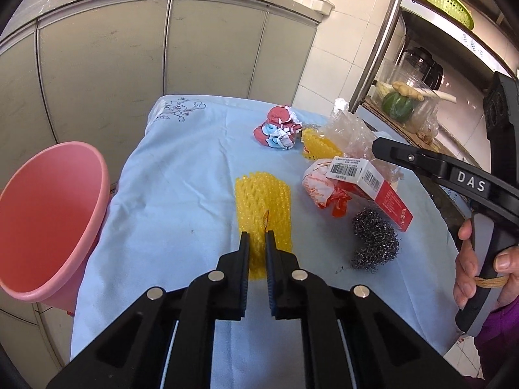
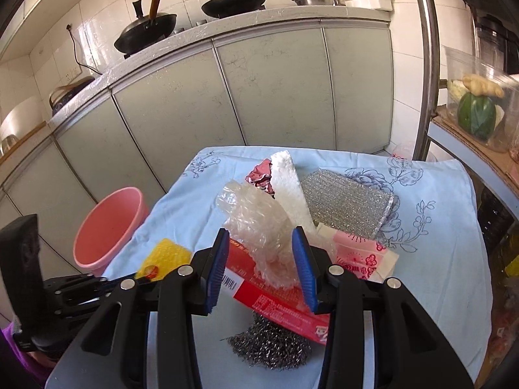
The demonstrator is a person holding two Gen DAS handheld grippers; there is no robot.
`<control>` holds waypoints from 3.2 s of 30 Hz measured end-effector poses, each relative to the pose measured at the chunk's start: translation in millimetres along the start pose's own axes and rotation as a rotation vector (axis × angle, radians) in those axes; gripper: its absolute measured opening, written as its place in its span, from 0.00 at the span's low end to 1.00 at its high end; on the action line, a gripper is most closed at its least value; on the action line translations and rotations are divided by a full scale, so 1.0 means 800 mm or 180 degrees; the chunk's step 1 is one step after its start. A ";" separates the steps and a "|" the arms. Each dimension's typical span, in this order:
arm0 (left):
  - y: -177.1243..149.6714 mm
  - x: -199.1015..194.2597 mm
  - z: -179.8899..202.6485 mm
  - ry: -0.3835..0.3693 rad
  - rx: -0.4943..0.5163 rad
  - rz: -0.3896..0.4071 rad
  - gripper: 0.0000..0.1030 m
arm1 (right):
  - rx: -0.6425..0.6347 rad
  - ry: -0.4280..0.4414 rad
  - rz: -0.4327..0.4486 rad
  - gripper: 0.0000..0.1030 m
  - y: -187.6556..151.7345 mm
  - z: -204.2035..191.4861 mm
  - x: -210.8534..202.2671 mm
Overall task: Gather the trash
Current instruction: 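Grasp the yellow foam net with the left tool while the right tool grasps clear bubble wrap, then carry the foam net and bubble wrap over the pink bucket and release both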
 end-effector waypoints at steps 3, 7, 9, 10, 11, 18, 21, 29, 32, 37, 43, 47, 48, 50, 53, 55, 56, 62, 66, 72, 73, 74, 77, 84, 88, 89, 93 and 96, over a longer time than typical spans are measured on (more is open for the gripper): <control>-0.002 -0.003 -0.004 -0.0002 -0.0021 0.0005 0.08 | -0.0072 -0.0100 -0.0068 0.41 -0.002 0.003 0.010; -0.002 -0.008 -0.008 -0.0018 -0.0048 0.0031 0.08 | -0.0059 -0.0132 -0.0059 0.40 -0.006 0.010 0.011; -0.001 -0.010 -0.009 -0.0029 -0.0058 0.0046 0.08 | -0.0022 -0.0114 -0.0042 0.39 -0.007 0.015 0.008; 0.000 -0.011 -0.010 -0.0031 -0.0059 0.0056 0.08 | -0.0012 -0.0124 -0.0033 0.37 -0.008 0.016 0.007; 0.001 -0.012 -0.010 -0.0029 -0.0060 0.0071 0.08 | 0.0000 -0.0138 -0.0024 0.28 -0.008 0.018 0.005; 0.004 -0.026 -0.012 -0.0054 -0.0083 0.0176 0.08 | 0.0136 -0.0118 0.0094 0.19 -0.011 0.026 -0.013; 0.006 -0.033 -0.012 -0.0048 -0.0091 0.0229 0.08 | 0.0134 -0.0116 0.0177 0.19 -0.011 0.023 -0.026; 0.015 -0.059 -0.018 -0.0045 -0.0176 0.0438 0.08 | 0.0030 0.0061 0.0465 0.19 0.004 -0.011 -0.068; 0.020 -0.073 -0.023 -0.0031 -0.0208 0.0549 0.08 | -0.0049 0.0153 0.0527 0.19 0.013 -0.029 -0.074; 0.023 -0.095 -0.037 0.0042 -0.0255 0.0724 0.08 | -0.0221 0.0300 0.0558 0.19 0.022 -0.064 -0.071; 0.027 -0.121 -0.066 0.0176 -0.0386 0.0880 0.08 | -0.0419 0.0518 0.0534 0.19 0.032 -0.114 -0.054; 0.026 -0.134 -0.096 0.0281 -0.0523 0.0949 0.08 | -0.0548 0.0663 0.0495 0.19 0.035 -0.150 -0.038; 0.025 -0.137 -0.104 0.0311 -0.0554 0.0964 0.08 | -0.0583 0.0706 0.0480 0.19 0.036 -0.160 -0.031; 0.024 -0.142 -0.121 0.0383 -0.0628 0.0997 0.08 | -0.0628 0.0772 0.0457 0.19 0.037 -0.177 -0.022; 0.022 -0.149 -0.147 0.0490 -0.0733 0.1037 0.08 | -0.0710 0.0881 0.0406 0.19 0.039 -0.201 -0.005; 0.020 -0.152 -0.164 0.0567 -0.0792 0.1061 0.08 | -0.0776 0.0956 0.0352 0.19 0.039 -0.221 0.008; 0.019 -0.154 -0.173 0.0611 -0.0828 0.1075 0.08 | -0.0804 0.0990 0.0330 0.19 0.039 -0.228 0.013; 0.011 -0.155 -0.224 0.0862 -0.1021 0.1071 0.08 | -0.0998 0.1165 0.0169 0.19 0.033 -0.276 0.047; 0.003 -0.146 -0.248 0.0963 -0.1129 0.1003 0.08 | -0.1090 0.1247 0.0018 0.19 0.024 -0.300 0.072; -0.012 -0.121 -0.273 0.1112 -0.1210 0.0854 0.09 | -0.1111 0.1354 -0.0201 0.19 0.010 -0.322 0.113; -0.015 -0.117 -0.278 0.1131 -0.1231 0.0824 0.09 | -0.1111 0.1355 -0.0245 0.19 0.007 -0.325 0.121; -0.016 -0.112 -0.282 0.1146 -0.1245 0.0796 0.09 | -0.1106 0.1360 -0.0290 0.19 0.004 -0.327 0.128; -0.025 -0.100 -0.291 0.1193 -0.1270 0.0701 0.09 | -0.1080 0.1365 -0.0420 0.19 -0.004 -0.329 0.147; -0.040 -0.079 -0.305 0.1242 -0.1319 0.0545 0.09 | -0.1066 0.1320 -0.0612 0.19 -0.021 -0.327 0.175; -0.044 -0.074 -0.309 0.1255 -0.1343 0.0503 0.09 | -0.1072 0.1265 -0.0689 0.19 -0.026 -0.326 0.184; -0.044 -0.075 -0.309 0.1272 -0.1352 0.0503 0.10 | -0.1073 0.1235 -0.0718 0.19 -0.027 -0.326 0.187; -0.047 -0.075 -0.313 0.1275 -0.1405 0.0498 0.14 | -0.1018 0.1189 -0.0832 0.20 -0.030 -0.324 0.197; -0.047 -0.077 -0.314 0.1291 -0.1442 0.0491 0.23 | -0.0975 0.1207 -0.0853 0.25 -0.030 -0.322 0.198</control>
Point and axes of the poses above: each gripper's, at about its wrist camera, not at the fingertips, and x roughly the way its jaws point, z to its right, y to its top, the point moved 5 cm from there along x, roughly the way its jaws point, and after that the axes turned 8 degrees about y, right-handed, at the moved point
